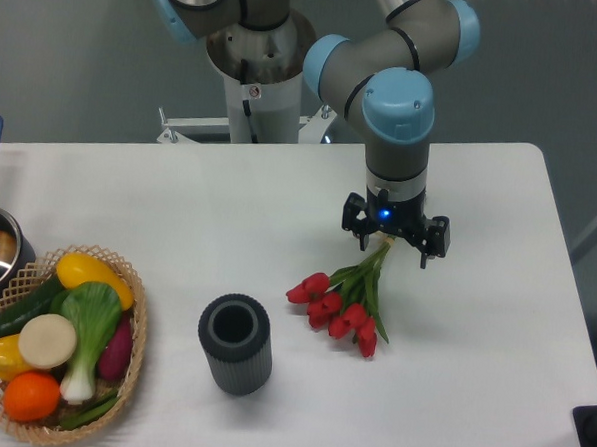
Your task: Pick up the flowers from the table
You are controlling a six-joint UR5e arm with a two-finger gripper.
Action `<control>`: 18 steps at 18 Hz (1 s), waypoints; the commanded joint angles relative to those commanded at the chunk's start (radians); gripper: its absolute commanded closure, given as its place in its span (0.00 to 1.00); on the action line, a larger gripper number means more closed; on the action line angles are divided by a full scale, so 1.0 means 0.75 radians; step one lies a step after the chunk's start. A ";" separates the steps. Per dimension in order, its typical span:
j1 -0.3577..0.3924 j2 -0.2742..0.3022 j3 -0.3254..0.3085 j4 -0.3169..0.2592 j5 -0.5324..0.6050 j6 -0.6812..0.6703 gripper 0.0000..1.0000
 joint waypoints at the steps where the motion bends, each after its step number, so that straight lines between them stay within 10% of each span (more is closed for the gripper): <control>1: 0.000 0.000 -0.002 0.000 0.000 -0.002 0.00; 18: -0.031 -0.133 -0.025 0.018 -0.014 0.039 0.00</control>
